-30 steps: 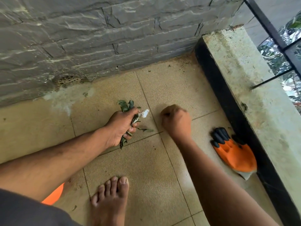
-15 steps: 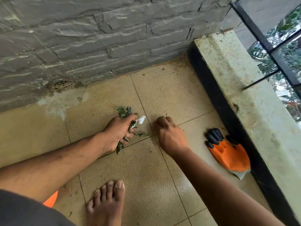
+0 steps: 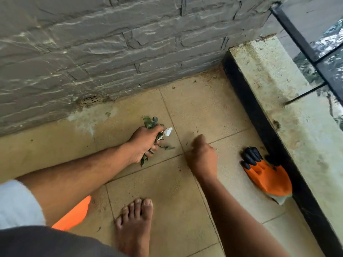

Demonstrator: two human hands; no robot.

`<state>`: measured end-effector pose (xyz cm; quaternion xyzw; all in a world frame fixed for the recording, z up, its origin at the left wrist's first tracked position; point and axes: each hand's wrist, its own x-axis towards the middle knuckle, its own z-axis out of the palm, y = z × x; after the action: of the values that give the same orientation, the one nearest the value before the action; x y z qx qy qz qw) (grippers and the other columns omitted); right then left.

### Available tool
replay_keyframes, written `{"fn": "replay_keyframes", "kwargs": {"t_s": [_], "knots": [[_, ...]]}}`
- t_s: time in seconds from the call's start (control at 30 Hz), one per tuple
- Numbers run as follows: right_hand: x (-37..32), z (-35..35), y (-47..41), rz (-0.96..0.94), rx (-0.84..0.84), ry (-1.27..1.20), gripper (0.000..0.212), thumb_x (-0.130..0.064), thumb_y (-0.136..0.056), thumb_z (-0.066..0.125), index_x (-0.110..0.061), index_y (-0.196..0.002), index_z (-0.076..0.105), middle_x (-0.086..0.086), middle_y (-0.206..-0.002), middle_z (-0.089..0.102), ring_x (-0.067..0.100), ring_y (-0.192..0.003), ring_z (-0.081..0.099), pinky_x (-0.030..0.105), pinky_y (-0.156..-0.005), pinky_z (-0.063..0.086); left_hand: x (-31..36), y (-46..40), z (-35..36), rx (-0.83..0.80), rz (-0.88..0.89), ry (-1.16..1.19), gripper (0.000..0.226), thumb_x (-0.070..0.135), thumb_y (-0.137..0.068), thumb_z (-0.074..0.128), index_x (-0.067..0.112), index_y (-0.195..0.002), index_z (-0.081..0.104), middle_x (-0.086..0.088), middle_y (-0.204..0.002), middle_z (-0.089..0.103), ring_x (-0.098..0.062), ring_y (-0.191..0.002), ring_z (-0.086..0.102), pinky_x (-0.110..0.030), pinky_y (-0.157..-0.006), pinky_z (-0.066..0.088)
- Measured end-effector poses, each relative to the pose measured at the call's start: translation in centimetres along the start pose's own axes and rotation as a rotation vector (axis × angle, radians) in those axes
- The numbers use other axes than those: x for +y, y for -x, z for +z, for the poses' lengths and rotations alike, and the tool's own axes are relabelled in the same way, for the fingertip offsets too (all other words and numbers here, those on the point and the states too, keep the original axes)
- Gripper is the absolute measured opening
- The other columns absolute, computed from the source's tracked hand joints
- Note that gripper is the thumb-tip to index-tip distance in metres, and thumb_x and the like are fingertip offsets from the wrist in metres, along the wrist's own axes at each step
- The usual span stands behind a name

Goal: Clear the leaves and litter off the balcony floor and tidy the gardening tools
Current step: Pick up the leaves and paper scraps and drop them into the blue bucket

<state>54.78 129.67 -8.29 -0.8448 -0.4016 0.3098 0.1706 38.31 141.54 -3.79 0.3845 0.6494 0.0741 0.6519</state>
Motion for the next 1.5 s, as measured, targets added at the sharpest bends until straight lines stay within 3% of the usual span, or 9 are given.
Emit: {"fn": "replay_keyframes", "kwargs": {"t_s": [0.1,0.2,0.3,0.73,0.87,0.93,1.03,1.23,1.5], "knots": [[-1.1,-4.1,1.6,0.67,0.039,-0.934,0.027,0.001,-0.087,0.073,-0.017,-0.097,0.056,0.006,-0.081,0.069,0.014,-0.058,0.065,0.035,-0.056,0.058,2.5,3.3,0.4,-0.02,-0.001,-0.07,0.024,0.043,-0.101,0.064,0.02,-0.099,0.067,0.004,-0.061,0.057,-0.011,-0.048,0.044,-0.02,-0.046,0.028],[-3.0,-9.1,4.8,0.844,-0.024,-1.365,0.016,-0.003,-0.098,0.062,-0.017,-0.107,0.06,0.008,-0.078,0.068,0.017,-0.062,0.07,0.034,-0.062,0.061,5.9,8.4,0.5,-0.047,-0.003,-0.099,0.024,0.044,-0.1,0.064,0.02,-0.1,0.068,0.001,-0.067,0.056,-0.012,-0.049,0.043,-0.021,-0.048,0.028],[-6.4,-15.5,8.7,0.888,-0.043,-1.573,0.017,-0.004,-0.105,0.054,-0.006,-0.12,0.061,0.022,-0.11,0.068,0.034,-0.095,0.078,0.045,-0.077,0.066,10.3,14.6,0.4,-0.084,-0.012,-0.092,0.025,0.046,-0.097,0.066,0.021,-0.097,0.067,0.001,-0.066,0.054,-0.013,-0.05,0.042,-0.023,-0.048,0.026],[-24.2,-48.7,33.6,0.789,0.067,-1.6,0.02,0.008,-0.103,0.048,-0.01,-0.096,0.052,0.016,-0.085,0.054,0.029,-0.079,0.062,0.037,-0.065,0.066,31.2,53.2,-0.1,-0.132,0.032,-0.05,0.026,0.044,-0.096,0.067,0.022,-0.082,0.066,0.0,-0.065,0.054,-0.013,-0.047,0.04,-0.022,-0.047,0.025],[-25.5,-58.1,41.4,0.637,0.08,-1.52,0.013,-0.003,-0.106,0.051,-0.012,-0.107,0.059,0.015,-0.108,0.065,0.03,-0.1,0.069,0.041,-0.088,0.064,36.9,64.3,2.0,-0.198,0.122,-0.086,0.025,0.042,-0.098,0.064,0.022,-0.084,0.065,-0.005,-0.072,0.056,-0.014,-0.048,0.042,-0.022,-0.045,0.028],[-25.1,-61.2,45.1,0.632,0.144,-1.562,0.016,-0.001,-0.105,0.053,-0.013,-0.096,0.059,0.013,-0.089,0.062,0.027,-0.084,0.068,0.045,-0.088,0.063,38.3,68.5,3.3,-0.261,0.146,-0.068,0.023,0.043,-0.098,0.065,0.022,-0.088,0.062,-0.002,-0.069,0.053,-0.013,-0.047,0.041,-0.022,-0.046,0.024],[-23.9,-64.9,49.8,0.616,0.248,-1.631,0.022,0.004,-0.103,0.053,-0.013,-0.09,0.059,0.01,-0.073,0.058,0.024,-0.07,0.065,0.041,-0.071,0.065,39.0,73.0,5.3,-0.377,0.158,-0.086,0.023,0.044,-0.098,0.067,0.023,-0.087,0.062,0.003,-0.064,0.052,-0.011,-0.047,0.038,-0.022,-0.049,0.021],[-20.9,-68.1,59.2,0.504,0.499,-1.882,0.016,-0.004,-0.099,0.056,-0.013,-0.087,0.062,0.008,-0.073,0.06,0.022,-0.069,0.066,0.039,-0.072,0.063,38.8,78.3,9.6,-0.618,0.175,-0.211,0.022,0.037,-0.097,0.066,0.025,-0.08,0.062,0.003,-0.065,0.048,-0.011,-0.05,0.034,-0.018,-0.045,0.024],[-22.0,-66.5,73.9,0.441,1.072,-2.123,0.046,0.004,-0.097,0.044,-0.011,-0.064,0.072,0.004,-0.068,0.059,0.013,-0.061,0.066,0.026,-0.063,0.062,37.1,83.5,13.1,-0.869,0.149,-0.451,0.023,0.039,-0.1,0.063,0.023,-0.086,0.055,0.002,-0.065,0.044,-0.01,-0.049,0.032,-0.023,-0.052,0.013]]}}
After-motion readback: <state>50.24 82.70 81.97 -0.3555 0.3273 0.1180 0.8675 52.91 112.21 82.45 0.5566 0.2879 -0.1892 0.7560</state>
